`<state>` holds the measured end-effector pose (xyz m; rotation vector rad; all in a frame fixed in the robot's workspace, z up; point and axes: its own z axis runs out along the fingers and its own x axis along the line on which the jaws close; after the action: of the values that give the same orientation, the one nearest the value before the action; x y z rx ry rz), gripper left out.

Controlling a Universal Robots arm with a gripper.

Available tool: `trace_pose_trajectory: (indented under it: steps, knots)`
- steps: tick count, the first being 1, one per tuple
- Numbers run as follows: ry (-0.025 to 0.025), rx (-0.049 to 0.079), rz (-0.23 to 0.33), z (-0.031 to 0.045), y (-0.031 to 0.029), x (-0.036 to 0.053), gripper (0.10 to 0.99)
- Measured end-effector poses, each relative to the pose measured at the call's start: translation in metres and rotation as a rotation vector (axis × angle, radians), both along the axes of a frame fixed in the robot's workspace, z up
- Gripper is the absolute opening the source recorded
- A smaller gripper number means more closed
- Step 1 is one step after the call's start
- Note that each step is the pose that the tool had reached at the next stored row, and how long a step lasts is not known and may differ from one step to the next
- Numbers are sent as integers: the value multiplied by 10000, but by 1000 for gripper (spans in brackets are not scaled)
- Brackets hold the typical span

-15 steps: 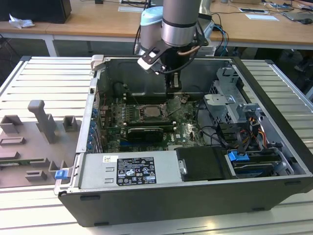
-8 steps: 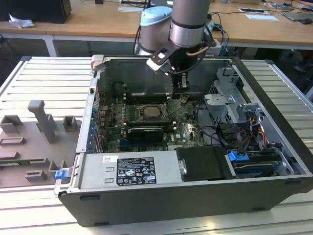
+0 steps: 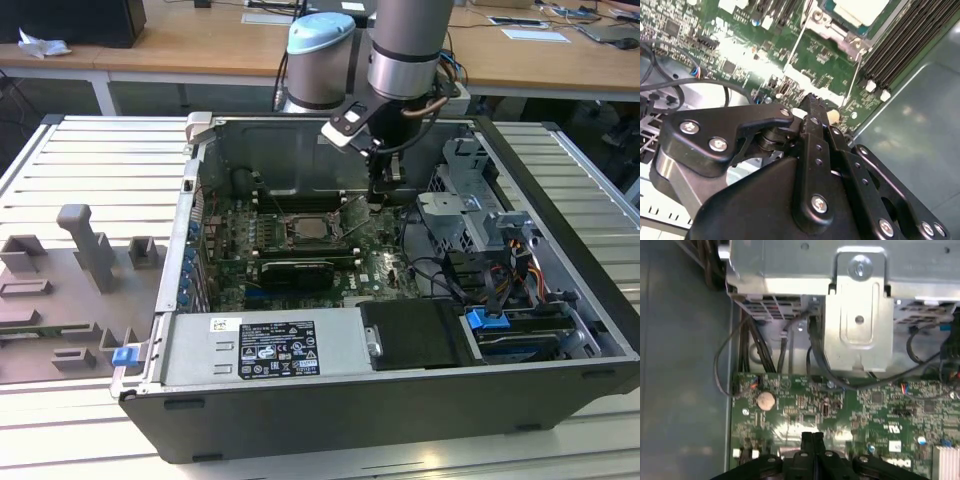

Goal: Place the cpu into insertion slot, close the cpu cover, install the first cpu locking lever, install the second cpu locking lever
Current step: 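Close the cpu cover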

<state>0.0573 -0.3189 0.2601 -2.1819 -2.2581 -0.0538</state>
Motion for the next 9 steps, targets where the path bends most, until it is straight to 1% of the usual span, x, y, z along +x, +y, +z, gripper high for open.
trace_pose_trajectory:
  steps: [2,3,7,8,9]
  knots:
    - [0,0,2,-17,2,34,106]
    - [0,0,3,-44,4,52,106]
    - [8,0,2,-116,6,70,106]
    - [26,0,3,-122,6,72,106]
    - [150,-1,2,-122,6,72,106]
